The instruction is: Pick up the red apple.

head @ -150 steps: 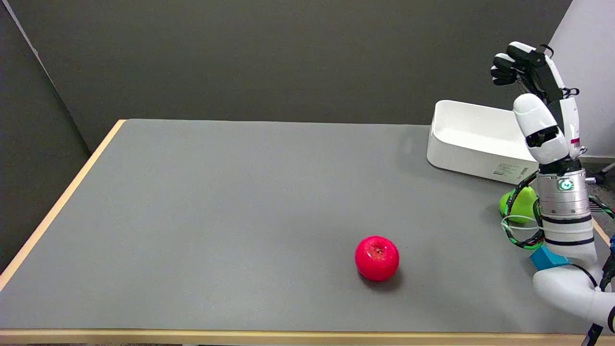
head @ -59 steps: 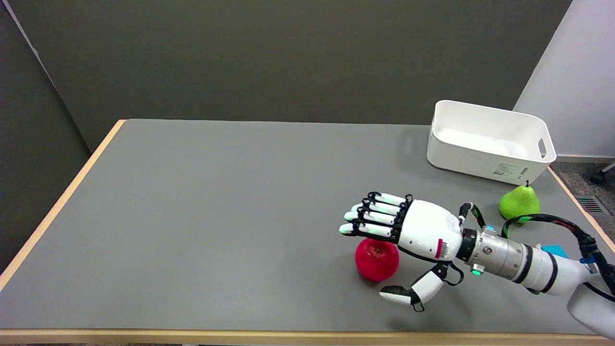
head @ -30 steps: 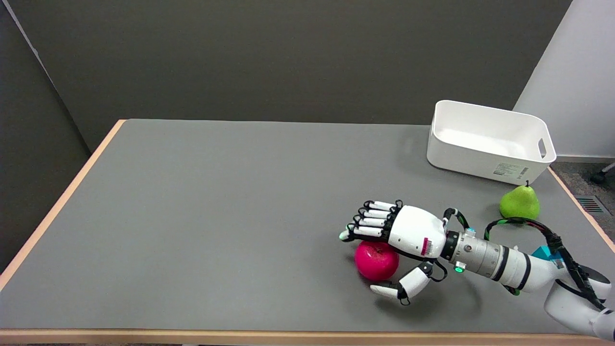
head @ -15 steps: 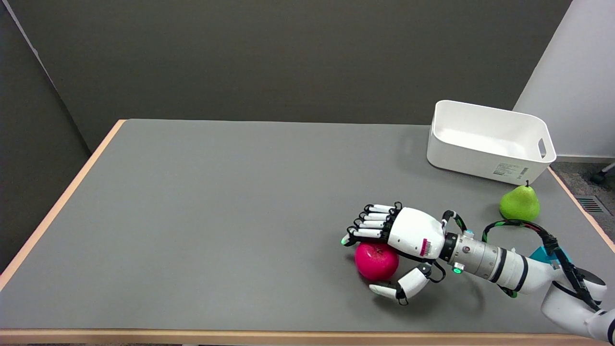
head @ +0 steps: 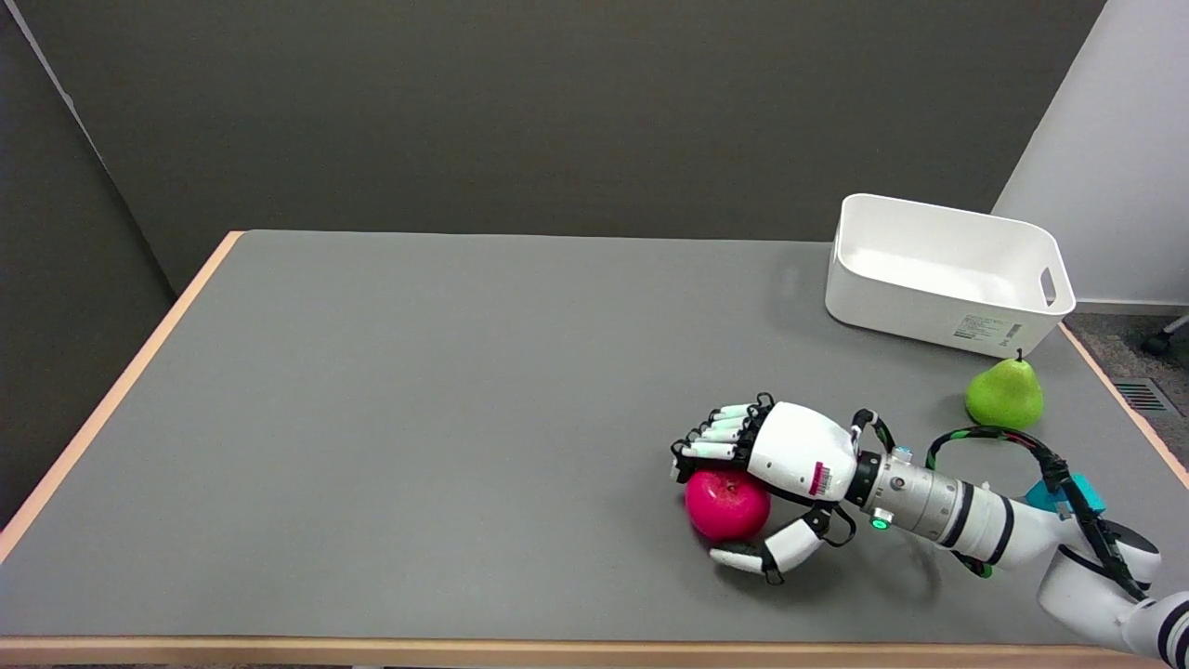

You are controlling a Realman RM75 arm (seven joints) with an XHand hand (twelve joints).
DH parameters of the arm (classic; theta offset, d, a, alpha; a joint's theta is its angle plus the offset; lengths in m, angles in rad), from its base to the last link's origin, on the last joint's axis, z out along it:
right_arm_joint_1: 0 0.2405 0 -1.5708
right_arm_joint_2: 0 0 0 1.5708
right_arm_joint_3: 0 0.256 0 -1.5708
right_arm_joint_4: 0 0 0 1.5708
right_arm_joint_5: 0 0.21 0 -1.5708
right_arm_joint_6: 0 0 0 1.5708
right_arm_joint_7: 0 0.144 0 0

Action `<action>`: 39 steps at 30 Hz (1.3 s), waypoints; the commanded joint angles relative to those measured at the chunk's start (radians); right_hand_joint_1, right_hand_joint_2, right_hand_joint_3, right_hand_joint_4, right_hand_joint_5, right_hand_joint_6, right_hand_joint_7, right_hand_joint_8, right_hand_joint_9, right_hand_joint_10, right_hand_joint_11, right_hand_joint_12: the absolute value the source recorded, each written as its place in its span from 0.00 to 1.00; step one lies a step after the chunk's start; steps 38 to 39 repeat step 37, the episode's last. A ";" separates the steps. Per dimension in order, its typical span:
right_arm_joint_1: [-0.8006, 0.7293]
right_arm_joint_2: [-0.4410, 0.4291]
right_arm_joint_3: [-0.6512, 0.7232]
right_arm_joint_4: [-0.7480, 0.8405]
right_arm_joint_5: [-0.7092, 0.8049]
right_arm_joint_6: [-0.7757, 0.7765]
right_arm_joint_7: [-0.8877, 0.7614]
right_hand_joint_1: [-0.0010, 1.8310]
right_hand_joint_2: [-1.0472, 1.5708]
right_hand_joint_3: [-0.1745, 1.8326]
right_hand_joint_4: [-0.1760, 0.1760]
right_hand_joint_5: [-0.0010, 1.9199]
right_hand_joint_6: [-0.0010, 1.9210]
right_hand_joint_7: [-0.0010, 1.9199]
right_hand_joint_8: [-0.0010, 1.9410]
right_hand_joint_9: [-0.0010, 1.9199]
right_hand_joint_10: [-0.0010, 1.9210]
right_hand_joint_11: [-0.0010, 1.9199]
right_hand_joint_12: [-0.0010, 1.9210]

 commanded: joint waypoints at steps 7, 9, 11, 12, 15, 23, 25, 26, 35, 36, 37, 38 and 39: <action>0.025 -0.015 -0.004 -0.036 0.037 0.069 -0.061 0.64 0.85 0.18 0.15 0.30 0.77 0.45 0.70 0.44 0.69 0.37 0.85; 0.025 -0.015 0.007 -0.028 0.055 0.072 -0.061 0.65 0.84 0.20 0.09 0.31 0.77 0.46 0.71 0.45 0.70 0.39 0.88; 0.025 -0.014 0.024 -0.014 0.076 0.074 -0.062 0.65 0.84 0.21 0.06 0.31 0.76 0.46 0.72 0.46 0.72 0.41 0.92; 0.025 -0.013 0.036 -0.005 0.090 0.076 -0.062 0.65 0.84 0.21 0.06 0.31 0.76 0.45 0.73 0.46 0.73 0.41 0.93; 0.026 -0.012 0.066 0.014 0.135 0.082 -0.070 0.66 0.82 0.24 0.03 0.31 0.75 0.46 0.73 0.46 0.76 0.42 0.95; 0.057 0.002 0.198 0.040 0.320 0.081 -0.131 0.66 0.81 0.26 0.02 0.32 0.74 0.46 0.75 0.47 0.80 0.43 0.97; 0.070 0.007 0.237 0.045 0.354 0.063 -0.159 0.66 0.81 0.27 0.02 0.33 0.74 0.45 0.75 0.47 0.81 0.42 0.97; 0.083 0.013 0.261 0.050 0.377 0.042 -0.171 0.65 0.81 0.27 0.01 0.34 0.75 0.42 0.76 0.47 0.82 0.42 0.98; 0.286 0.086 0.329 0.024 0.397 -0.277 -0.198 0.65 0.82 0.26 0.00 0.35 0.77 0.38 0.77 0.48 0.85 0.40 1.00; 0.321 0.095 0.317 0.001 0.388 -0.304 -0.199 0.65 0.82 0.25 0.00 0.35 0.77 0.38 0.77 0.48 0.85 0.40 1.00; 0.368 0.105 0.300 -0.034 0.374 -0.343 -0.199 0.65 0.82 0.25 0.00 0.35 0.77 0.38 0.77 0.48 0.85 0.40 1.00; 0.368 0.105 0.300 -0.034 0.374 -0.343 -0.199 0.65 0.82 0.25 0.00 0.35 0.77 0.38 0.77 0.48 0.85 0.40 1.00; 0.368 0.105 0.300 -0.034 0.374 -0.343 -0.199 0.65 0.82 0.25 0.00 0.35 0.77 0.38 0.77 0.48 0.85 0.40 1.00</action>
